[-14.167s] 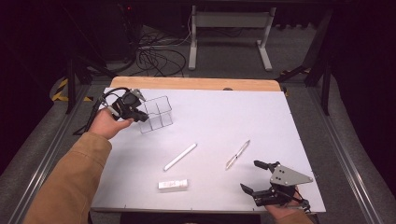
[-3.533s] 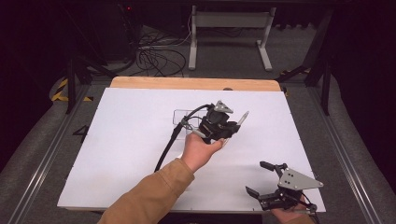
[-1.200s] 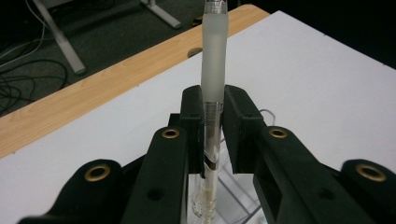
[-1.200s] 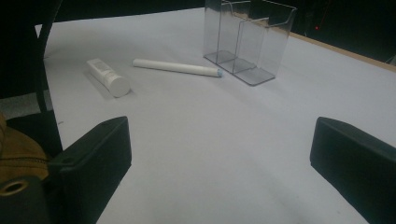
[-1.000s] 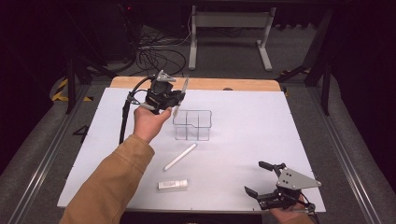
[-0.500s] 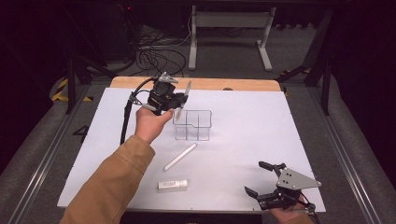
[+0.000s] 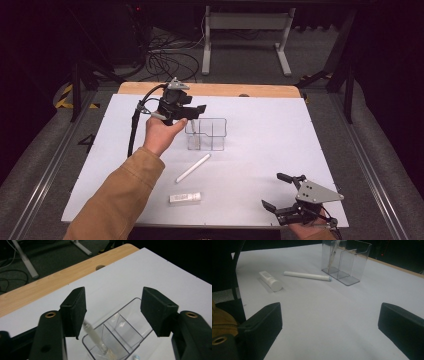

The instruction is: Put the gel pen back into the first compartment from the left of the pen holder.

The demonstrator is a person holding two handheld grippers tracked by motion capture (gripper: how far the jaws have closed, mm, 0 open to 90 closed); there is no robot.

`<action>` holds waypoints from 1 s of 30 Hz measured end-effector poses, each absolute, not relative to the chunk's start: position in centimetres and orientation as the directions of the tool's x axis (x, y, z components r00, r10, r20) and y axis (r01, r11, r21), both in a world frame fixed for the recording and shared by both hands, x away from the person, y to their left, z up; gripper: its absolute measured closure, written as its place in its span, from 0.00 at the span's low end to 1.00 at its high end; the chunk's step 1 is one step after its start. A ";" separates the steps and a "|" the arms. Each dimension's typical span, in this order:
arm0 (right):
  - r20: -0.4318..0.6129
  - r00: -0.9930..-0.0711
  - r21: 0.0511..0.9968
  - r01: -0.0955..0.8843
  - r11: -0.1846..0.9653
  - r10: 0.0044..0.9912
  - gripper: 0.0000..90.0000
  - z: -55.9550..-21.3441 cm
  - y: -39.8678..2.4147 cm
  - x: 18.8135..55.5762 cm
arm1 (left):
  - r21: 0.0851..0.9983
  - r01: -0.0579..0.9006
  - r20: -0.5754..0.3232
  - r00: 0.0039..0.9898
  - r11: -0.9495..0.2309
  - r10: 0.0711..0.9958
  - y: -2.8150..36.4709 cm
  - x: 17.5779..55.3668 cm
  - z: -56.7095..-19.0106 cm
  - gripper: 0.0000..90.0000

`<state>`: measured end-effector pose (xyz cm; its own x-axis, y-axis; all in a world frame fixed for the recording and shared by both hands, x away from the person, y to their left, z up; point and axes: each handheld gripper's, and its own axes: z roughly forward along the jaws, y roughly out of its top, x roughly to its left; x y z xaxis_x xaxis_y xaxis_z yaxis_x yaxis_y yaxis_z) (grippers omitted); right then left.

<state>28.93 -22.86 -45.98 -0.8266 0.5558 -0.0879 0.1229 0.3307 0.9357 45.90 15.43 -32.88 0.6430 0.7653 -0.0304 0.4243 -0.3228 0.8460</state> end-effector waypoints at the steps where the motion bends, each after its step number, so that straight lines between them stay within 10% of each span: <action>1: -0.088 -0.826 0.936 0.123 0.331 0.556 0.07 -46.0 -22.9 28.9 | 0.848 0.415 -0.021 0.649 -0.331 0.760 15.4 45.6 -32.8 0.40; 30: -0.092 -0.826 0.934 0.122 0.336 0.556 0.06 -46.0 -22.6 28.9 | 0.765 0.470 -0.045 0.721 -0.440 0.692 15.1 41.1 -33.4 0.24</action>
